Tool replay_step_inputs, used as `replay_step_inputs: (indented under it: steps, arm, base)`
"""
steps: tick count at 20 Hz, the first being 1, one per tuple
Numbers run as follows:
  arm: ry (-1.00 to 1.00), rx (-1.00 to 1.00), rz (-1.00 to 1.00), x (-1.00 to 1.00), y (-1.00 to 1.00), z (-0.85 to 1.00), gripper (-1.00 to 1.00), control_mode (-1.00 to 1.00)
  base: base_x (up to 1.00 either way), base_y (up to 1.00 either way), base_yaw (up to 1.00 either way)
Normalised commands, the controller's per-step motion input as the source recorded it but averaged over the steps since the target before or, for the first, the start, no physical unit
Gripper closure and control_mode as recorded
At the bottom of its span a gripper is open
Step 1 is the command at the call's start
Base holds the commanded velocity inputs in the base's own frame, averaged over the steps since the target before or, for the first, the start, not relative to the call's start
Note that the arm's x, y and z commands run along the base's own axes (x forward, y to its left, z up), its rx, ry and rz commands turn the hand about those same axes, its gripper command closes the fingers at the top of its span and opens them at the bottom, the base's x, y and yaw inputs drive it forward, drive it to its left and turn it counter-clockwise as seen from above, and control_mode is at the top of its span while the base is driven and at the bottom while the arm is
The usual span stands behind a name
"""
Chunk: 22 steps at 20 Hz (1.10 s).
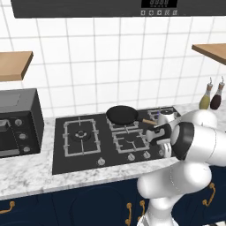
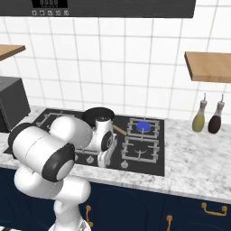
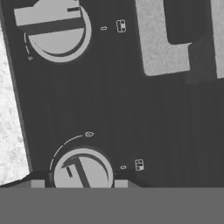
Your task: Turn off the rear right burner of the stove.
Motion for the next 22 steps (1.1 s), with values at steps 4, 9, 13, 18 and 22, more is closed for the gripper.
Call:
replay_step_inputs:
  steps: [4, 9, 13, 18, 22]
  arm:
    - [-0.08, 0.0, -0.27, -0.18, 0.0, -0.46, 1.0, -1.0]
    - [-0.07, 0.0, -0.29, -0.13, 0.0, -0.45, 1.0, -1.0]
    - [-0.08, 0.0, -0.3, -0.09, 0.01, -0.44, 1.0, -1.0]
    - [-0.11, 0.0, -0.34, -0.09, 0.11, -0.5, 1.0, -1.0]
    - [-0.12, 0.0, -0.36, -0.14, 0.18, -0.52, 1.0, -1.0]
  base:
    - [0.0, 0.0, 0.0]
    - [0.0, 0.0, 0.0]
    - [0.0, 0.0, 0.0]
    - [0.0, 0.0, 0.0]
    - [0.0, 0.0, 0.0]
